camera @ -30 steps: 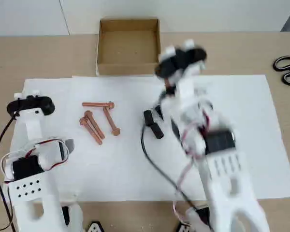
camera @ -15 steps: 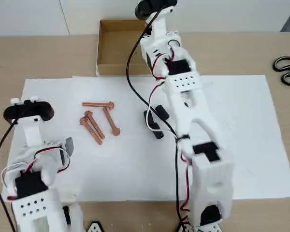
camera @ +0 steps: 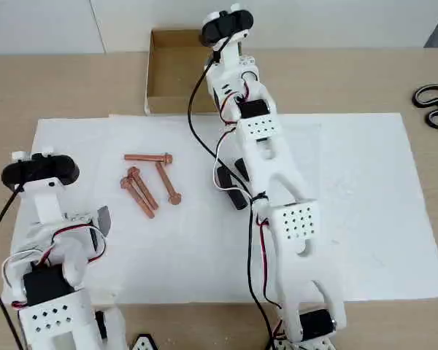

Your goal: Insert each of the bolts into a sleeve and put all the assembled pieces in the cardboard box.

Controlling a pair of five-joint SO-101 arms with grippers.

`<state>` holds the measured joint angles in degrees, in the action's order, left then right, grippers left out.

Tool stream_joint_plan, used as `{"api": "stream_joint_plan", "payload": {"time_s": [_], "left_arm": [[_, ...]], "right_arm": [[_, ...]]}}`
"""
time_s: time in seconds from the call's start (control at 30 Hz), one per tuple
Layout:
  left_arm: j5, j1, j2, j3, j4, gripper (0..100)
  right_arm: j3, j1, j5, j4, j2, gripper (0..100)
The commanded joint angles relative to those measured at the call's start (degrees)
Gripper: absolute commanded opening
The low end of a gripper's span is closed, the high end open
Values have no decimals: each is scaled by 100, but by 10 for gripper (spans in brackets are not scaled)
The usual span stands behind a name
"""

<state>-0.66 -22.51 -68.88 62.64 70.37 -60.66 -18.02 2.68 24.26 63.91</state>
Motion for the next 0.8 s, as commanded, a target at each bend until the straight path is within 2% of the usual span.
{"api": "stream_joint_plan", "payload": {"time_s": [0.0,0.1,0.27,0.53,0.67,0.77], "left_arm": [[44,35,-70,-31,-114,247],[44,35,-70,-31,-105,247],[44,35,-70,-31,-105,247],[44,35,-70,-31,-105,247],[44,35,-70,-31,-105,247],[44,35,-70,-31,-105,248]], "right_arm": [[-897,40,-18,-136,163,9],[-1116,48,141,-48,400,31],[-1178,48,360,268,523,151],[-1187,84,369,277,479,158],[-1609,101,396,338,479,158],[-2242,66,396,796,470,157]]}}
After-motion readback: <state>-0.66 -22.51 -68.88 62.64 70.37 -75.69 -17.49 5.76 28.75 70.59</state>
